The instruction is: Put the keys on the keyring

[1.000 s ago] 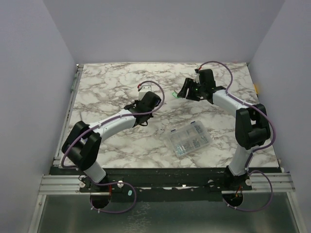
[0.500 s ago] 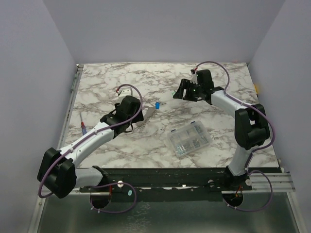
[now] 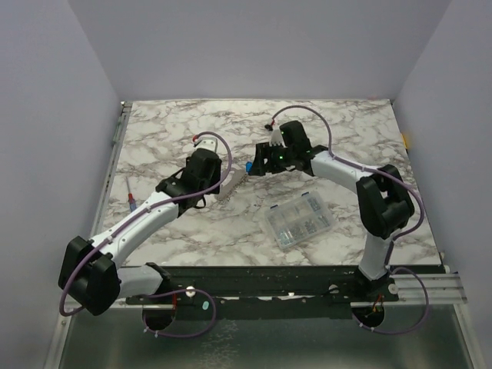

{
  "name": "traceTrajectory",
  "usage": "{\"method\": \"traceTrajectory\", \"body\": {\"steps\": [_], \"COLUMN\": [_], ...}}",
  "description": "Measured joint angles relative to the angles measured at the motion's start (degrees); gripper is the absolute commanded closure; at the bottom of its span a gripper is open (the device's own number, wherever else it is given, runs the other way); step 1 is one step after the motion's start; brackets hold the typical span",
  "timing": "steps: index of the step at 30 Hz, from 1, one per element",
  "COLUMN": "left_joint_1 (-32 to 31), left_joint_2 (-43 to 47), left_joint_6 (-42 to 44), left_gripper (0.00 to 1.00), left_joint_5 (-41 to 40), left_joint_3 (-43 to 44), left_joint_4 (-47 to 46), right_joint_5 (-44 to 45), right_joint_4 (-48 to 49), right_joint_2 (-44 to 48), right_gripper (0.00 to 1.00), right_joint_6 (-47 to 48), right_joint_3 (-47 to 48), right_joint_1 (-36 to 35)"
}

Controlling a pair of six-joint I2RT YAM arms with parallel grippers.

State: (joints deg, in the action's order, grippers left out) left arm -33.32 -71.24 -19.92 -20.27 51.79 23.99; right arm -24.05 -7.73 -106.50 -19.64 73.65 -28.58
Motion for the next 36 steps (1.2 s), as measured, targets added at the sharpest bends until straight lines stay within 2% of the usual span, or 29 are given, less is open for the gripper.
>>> {"method": "traceTrajectory", "body": {"steps": [6, 16, 19, 31, 36], "left_joint_1": [0.0, 0.1, 0.1, 0.1, 0.1], "left_joint_2": [2.8, 6.1, 7.0, 7.2, 7.2], "left_joint_6": [6.1, 8.0, 8.2, 8.4, 8.4], "left_gripper": [0.47, 0.47, 0.47, 0.47, 0.47], "left_joint_5": [-2.6, -4.1, -4.3, -4.4, -4.4], "left_joint_3": [-1.8, -4.7, -4.7, -5.0, -5.0], "left_joint_4": [0.1, -0.5, -1.0, -1.6, -1.6], "right_joint_5": [-4.0, -6.4, -6.8, -8.2, -8.8], "right_joint_4": [0.5, 0.9, 1.8, 5.6, 6.2], "right_joint_2": [-5.0, -11.4, -12.3, -15.0, -15.6], "right_gripper": [0.43, 0.5, 0.55, 0.56, 0.6], "right_joint_6": [3.4, 5.1, 4.7, 2.5, 1.9], "right_joint_3": [1.0, 4.0, 4.3, 5.0, 5.3], "right_joint_1": [-2.4, -2.5, -2.5, -2.6, -2.6]}}
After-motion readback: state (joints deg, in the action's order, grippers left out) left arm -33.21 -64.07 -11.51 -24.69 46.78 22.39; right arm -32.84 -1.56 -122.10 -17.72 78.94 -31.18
